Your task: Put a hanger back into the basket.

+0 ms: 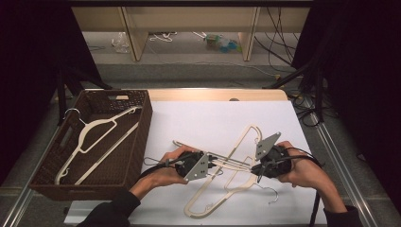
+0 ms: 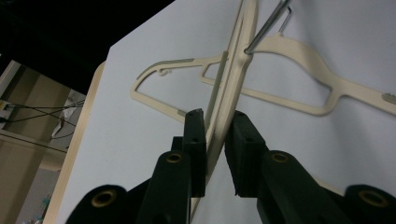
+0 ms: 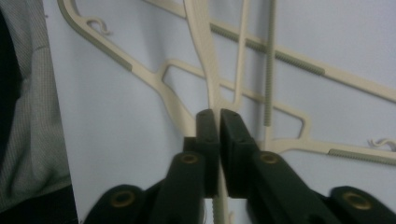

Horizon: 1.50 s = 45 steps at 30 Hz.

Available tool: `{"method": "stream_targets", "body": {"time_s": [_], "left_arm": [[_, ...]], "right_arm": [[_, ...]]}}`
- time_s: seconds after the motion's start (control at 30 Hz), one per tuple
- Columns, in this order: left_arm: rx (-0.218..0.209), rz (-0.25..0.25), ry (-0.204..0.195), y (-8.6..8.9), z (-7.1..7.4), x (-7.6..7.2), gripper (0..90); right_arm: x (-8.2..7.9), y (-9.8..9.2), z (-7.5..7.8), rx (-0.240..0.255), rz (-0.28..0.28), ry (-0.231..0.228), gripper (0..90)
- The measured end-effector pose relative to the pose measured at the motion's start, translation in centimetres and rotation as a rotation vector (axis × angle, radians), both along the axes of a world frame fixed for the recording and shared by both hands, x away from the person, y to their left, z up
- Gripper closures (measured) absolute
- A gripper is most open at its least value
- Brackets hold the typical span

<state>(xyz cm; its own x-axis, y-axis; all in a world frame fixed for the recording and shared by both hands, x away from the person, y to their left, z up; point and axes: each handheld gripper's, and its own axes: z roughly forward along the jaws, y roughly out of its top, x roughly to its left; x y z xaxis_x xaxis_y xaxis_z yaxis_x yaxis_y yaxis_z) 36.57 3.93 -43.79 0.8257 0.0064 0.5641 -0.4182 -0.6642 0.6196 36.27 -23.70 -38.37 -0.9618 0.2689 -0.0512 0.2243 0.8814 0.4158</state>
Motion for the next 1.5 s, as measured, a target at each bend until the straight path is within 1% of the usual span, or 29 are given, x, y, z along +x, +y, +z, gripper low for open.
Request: {"method": "stream_targets", "body": {"time_s": [0.03,0.1,0.17,0.27,0.33,0.37,0.43,0.5,0.53,0.57,0.6,0.67,0.7,0.77,0.8,0.83,0.87,0.9,0.93,1.0,1.03,1.07,1.13,1.17,1.2,1.23,1.33,1.4,1.5], "left_arm": [[0.014,-0.011,0.0,-0.1,-0.1,-0.1,79.0],[0.035,-0.026,-0.008,-0.3,-0.3,-0.4,81.6],[0.039,-0.027,-0.004,-0.5,-0.3,-0.5,83.4],[0.031,-0.016,0.006,-0.4,0.3,-0.3,84.0],[0.006,-0.001,0.028,-0.3,0.9,-0.2,84.8],[0.002,0.008,0.032,-0.3,1.1,-0.2,85.4],[-0.017,0.037,0.064,-0.2,1.7,-0.1,85.8],[-0.066,0.083,0.137,-0.1,2.4,0.0,85.9],[-0.079,0.106,0.164,0.1,2.8,0.2,85.8],[-0.093,0.118,0.18,0.1,2.9,0.2,85.9],[-0.095,0.133,0.182,0.2,3.1,0.3,85.9],[-0.119,0.177,0.225,0.6,3.6,0.6,85.9],[-0.143,0.198,0.252,0.8,3.8,0.8,85.9],[-0.161,0.236,0.293,1.2,4.2,1.0,85.9],[-0.179,0.256,0.318,1.5,4.4,1.1,85.9],[-0.182,0.271,0.341,1.8,4.8,1.3,85.9],[-0.197,0.301,0.381,2.2,5.1,1.6,86.0],[-0.212,0.326,0.415,2.7,5.4,1.8,85.9],[-0.225,0.335,0.43,3.0,5.5,1.9,85.9],[-0.247,0.373,0.482,3.6,6.0,2.2,85.9],[-0.253,0.384,0.493,3.9,6.2,2.4,85.9],[-0.258,0.407,0.519,4.3,6.5,2.5,85.9],[-0.285,0.436,0.553,4.9,7.0,2.7,85.9],[-0.297,0.446,0.566,5.1,7.2,2.7,85.9],[-0.301,0.458,0.582,5.4,7.6,2.8,85.9],[-0.31,0.47,0.598,5.6,7.8,2.7,85.9],[-0.301,0.483,0.626,6.2,8.7,2.6,86.0],[-0.313,0.496,0.648,6.5,9.3,2.4,85.9],[-0.319,0.505,0.652,7.0,10.4,1.9,85.9]], "right_arm": [[0.1,-0.1,0.1,0.014,0.001,-0.004,87.7],[0.1,-0.2,0.2,0.02,-0.009,-0.006,87.1],[0.1,-0.4,0.2,0.027,-0.019,-0.009,84.9],[0.2,-0.6,0.6,0.064,-0.028,-0.025,78.7],[0.2,-0.8,0.9,0.084,-0.046,-0.04,72.3],[0.2,-0.9,1.2,0.112,-0.08,-0.054,66.4],[0.2,-1.2,1.7,0.146,-0.118,-0.076,58.4],[0.2,-1.5,2.3,0.191,-0.165,-0.1,50.4],[0.2,-1.7,2.6,0.214,-0.187,-0.113,49.6],[0.1,-1.8,2.9,0.23,-0.201,-0.124,48.3],[0.1,-1.9,3.1,0.234,-0.21,-0.141,47.8],[-0.1,-2.0,3.4,0.245,-0.202,-0.134,47.4],[-0.1,-2.0,3.5,0.248,-0.198,-0.146,47.4],[-0.3,-1.8,3.4,0.249,-0.206,-0.158,46.9],[-0.4,-1.7,3.4,0.25,-0.2,-0.157,46.9],[-0.4,-1.7,3.4,0.252,-0.194,-0.154,46.4],[-0.5,-1.6,3.4,0.248,-0.191,-0.157,46.1],[-0.6,-1.6,3.5,0.241,-0.193,-0.136,46.0],[-0.6,-1.5,3.4,0.246,-0.192,-0.146,45.9],[-0.6,-1.5,3.3,0.245,-0.192,-0.133,45.9],[-0.5,-1.5,3.2,0.242,-0.17,-0.136,45.9],[-0.5,-1.6,3.2,0.247,-0.164,-0.136,45.9],[-0.6,-1.6,3.1,0.242,-0.182,-0.125,45.8],[-0.7,-1.6,3.1,0.243,-0.194,-0.13,45.7],[-0.7,-1.8,3.2,0.245,-0.18,-0.128,45.7],[-0.8,-1.9,3.2,0.25,-0.195,-0.136,45.6],[-1.1,-2.2,3.1,0.253,-0.193,-0.133,45.6],[-1.3,-2.3,3.0,0.247,-0.2,-0.118,45.5],[-1.4,-2.7,2.6,0.248,-0.196,-0.117,45.5]]}}
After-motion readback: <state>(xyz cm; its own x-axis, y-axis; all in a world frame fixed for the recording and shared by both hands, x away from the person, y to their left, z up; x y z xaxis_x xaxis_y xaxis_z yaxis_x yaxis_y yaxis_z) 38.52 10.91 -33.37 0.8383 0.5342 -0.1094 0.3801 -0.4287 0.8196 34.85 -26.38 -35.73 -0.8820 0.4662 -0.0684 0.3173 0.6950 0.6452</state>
